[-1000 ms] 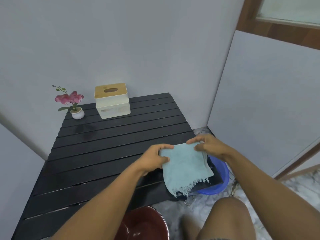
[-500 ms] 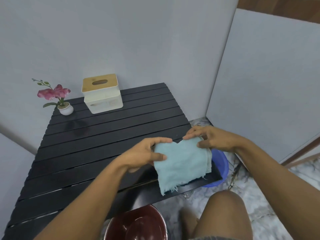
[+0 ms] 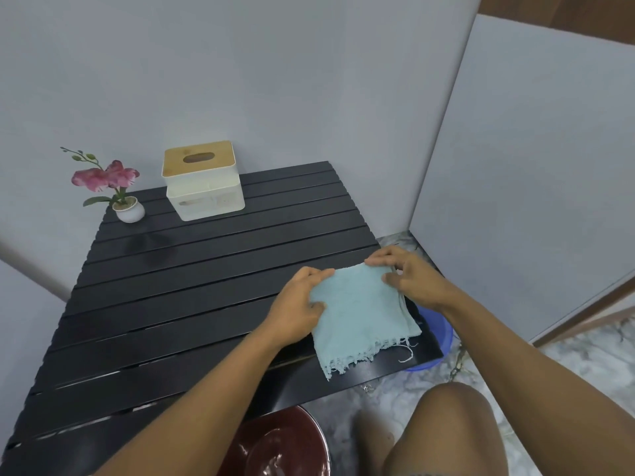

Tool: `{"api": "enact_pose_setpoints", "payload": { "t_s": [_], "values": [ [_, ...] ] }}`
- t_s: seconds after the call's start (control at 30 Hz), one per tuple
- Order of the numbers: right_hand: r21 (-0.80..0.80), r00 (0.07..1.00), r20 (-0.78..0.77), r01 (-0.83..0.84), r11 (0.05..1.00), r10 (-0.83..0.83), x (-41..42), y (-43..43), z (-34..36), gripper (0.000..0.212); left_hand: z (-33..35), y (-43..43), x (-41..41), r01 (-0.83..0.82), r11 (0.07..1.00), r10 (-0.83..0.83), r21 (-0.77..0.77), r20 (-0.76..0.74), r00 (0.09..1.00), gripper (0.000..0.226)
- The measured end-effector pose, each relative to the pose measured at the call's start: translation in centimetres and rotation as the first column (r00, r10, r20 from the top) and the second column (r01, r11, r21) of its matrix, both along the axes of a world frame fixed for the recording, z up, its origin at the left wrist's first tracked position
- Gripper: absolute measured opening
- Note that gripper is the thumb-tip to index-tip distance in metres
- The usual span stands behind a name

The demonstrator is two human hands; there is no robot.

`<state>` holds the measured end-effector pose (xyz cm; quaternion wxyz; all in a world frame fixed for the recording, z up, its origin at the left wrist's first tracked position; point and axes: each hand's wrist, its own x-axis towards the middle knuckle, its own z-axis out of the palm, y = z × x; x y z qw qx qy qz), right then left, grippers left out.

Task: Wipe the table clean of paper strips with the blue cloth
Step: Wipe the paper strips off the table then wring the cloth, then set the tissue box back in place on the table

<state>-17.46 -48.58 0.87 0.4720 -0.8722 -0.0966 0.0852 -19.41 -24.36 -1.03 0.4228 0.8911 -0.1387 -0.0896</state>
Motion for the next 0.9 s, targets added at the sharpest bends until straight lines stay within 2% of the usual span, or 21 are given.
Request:
{"api": "enact_pose_setpoints", "payload": {
  "t_s": [0.1, 0.23, 0.3, 0.37, 0.43, 0.5, 0.57, 0.6, 0.67, 0.73, 0.8, 0.9],
  "values": [
    [-0.091, 0.999, 0.046, -0.005, 0.996, 0.01, -0.2, 0.4, -0.4, 0.041, -0.6, -0.1, 0.1, -0.004, 0.99, -0.005, 0.143, 0.062, 0.998, 0.06],
    [-0.278, 0.989, 0.149, 0.056, 0.959, -0.015, -0.2, 0.7, -1.0, 0.039, -0.6, 0.3, 0.2, -0.021, 0.974, 0.019, 0.227, 0.013, 1.0, 0.061],
    [-0.26, 0.965, 0.221, 0.195, 0.946, -0.138, -0.7, 0.6, -0.9, 0.026, -0.3, 0.6, -0.5, -0.057, 0.957, 0.017, 0.284, 0.142, 0.99, 0.058],
    [-0.299, 0.932, 0.242, 0.336, 0.893, -0.27, -1.4, 0.2, -0.5, 0.015, 0.2, 0.5, -1.6, -0.03, 0.955, -0.063, 0.294, 0.302, 0.951, 0.048],
    [-0.368, 0.945, 0.16, 0.324, 0.872, -0.284, -2.2, -0.3, -0.3, 0.012, 0.3, 0.2, -2.8, 0.102, 0.933, -0.227, 0.345, 0.345, 0.911, 0.043],
    [-0.374, 0.969, 0.175, 0.228, 0.899, -0.173, -3.3, -0.5, -0.3, 0.02, -0.4, 0.0, -3.8, 0.198, 0.866, -0.357, 0.46, 0.289, 0.889, 0.047],
    [-0.43, 0.96, 0.277, 0.09, 0.898, 0.036, -4.2, -0.3, -0.7, 0.04, -1.5, 0.0, -4.5, 0.201, 0.812, -0.371, 0.549, 0.219, 0.902, 0.053],
    [-0.483, 0.951, 0.271, 0.003, 0.875, 0.147, -4.6, -0.1, -1.2, 0.049, -2.0, 0.0, -4.8, 0.191, 0.803, -0.36, 0.564, 0.204, 0.91, 0.054],
    [-0.616, 0.941, 0.157, -0.145, 0.774, 0.301, -5.2, 0.3, -2.5, 0.062, -2.3, 0.0, -5.2, 0.169, 0.797, -0.342, 0.58, 0.201, 0.918, 0.058],
    [-0.683, 0.936, 0.09, -0.19, 0.705, 0.339, -5.4, 0.2, -3.6, 0.065, -2.3, 0.3, -5.4, 0.132, 0.791, -0.307, 0.598, 0.2, 0.93, 0.065],
    [-0.695, 0.933, 0.092, -0.189, 0.694, 0.347, -5.2, 0.1, -3.6, 0.065, -2.3, 0.8, -5.6, 0.119, 0.79, -0.285, 0.601, 0.189, 0.94, 0.07],
    [-0.631, 0.938, 0.147, -0.155, 0.76, 0.313, -4.3, 0.6, -2.7, 0.065, -1.6, 1.4, -5.4, 0.123, 0.806, -0.269, 0.579, 0.174, 0.947, 0.071]
  ]
}}
